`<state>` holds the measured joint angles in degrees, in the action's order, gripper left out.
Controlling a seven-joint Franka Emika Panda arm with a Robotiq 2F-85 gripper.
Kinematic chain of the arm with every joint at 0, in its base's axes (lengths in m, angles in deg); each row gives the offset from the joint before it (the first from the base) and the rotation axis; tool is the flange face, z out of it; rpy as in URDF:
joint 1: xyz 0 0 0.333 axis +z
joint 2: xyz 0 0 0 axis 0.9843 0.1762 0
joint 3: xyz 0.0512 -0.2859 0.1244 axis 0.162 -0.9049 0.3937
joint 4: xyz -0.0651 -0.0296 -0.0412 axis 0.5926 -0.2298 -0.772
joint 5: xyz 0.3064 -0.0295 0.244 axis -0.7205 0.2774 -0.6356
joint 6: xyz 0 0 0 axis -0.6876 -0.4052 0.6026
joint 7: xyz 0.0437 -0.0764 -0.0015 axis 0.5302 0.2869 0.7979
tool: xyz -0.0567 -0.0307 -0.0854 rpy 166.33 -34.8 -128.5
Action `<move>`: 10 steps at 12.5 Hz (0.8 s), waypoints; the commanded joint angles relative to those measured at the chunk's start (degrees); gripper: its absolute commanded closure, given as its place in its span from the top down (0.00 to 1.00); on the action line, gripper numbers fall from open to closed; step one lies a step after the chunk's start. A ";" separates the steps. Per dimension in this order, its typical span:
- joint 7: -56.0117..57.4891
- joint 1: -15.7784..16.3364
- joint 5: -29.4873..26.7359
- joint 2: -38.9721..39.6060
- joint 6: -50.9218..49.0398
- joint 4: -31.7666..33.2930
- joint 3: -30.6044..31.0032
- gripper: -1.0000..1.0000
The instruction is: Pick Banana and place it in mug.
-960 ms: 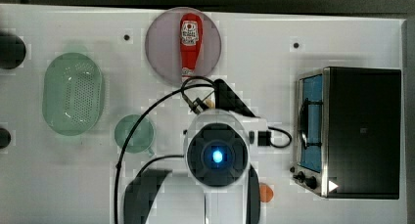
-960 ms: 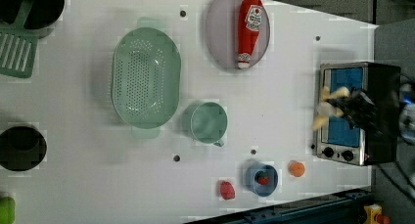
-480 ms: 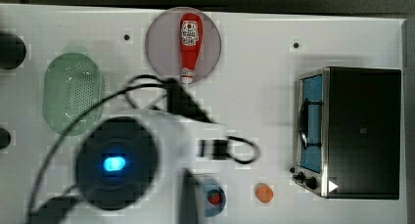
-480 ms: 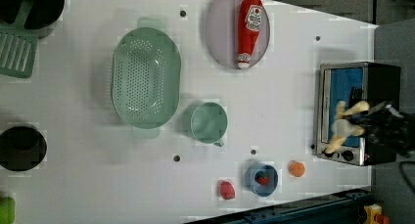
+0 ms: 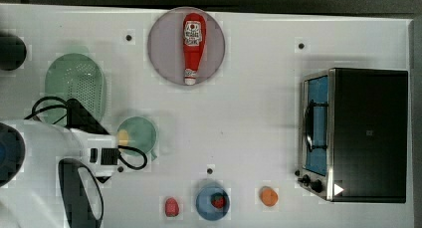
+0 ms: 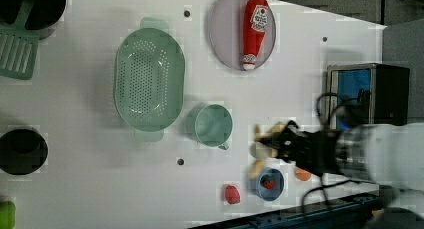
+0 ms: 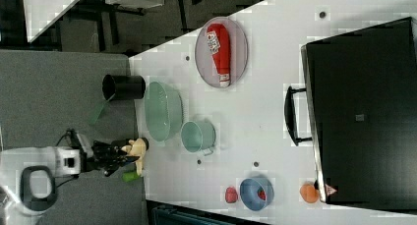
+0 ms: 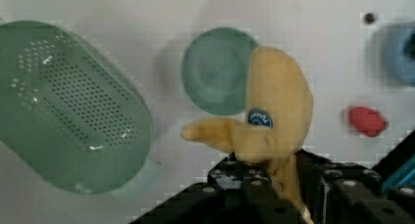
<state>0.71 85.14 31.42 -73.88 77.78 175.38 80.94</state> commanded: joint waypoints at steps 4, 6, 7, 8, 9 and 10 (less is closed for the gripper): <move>-11.37 -1.19 7.04 6.82 18.25 9.21 0.25 0.24; -14.73 -1.16 6.93 8.88 24.47 11.94 0.66 0.24; -17.41 -1.16 7.12 9.68 25.26 12.91 0.57 0.24; -18.54 -1.15 7.67 10.37 25.75 13.49 0.54 0.24; -18.53 -1.07 7.74 10.95 26.67 13.51 0.94 0.26; -18.67 -1.09 7.74 11.28 27.09 13.56 0.99 0.36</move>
<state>-14.66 84.09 39.30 -62.20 104.66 189.70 81.00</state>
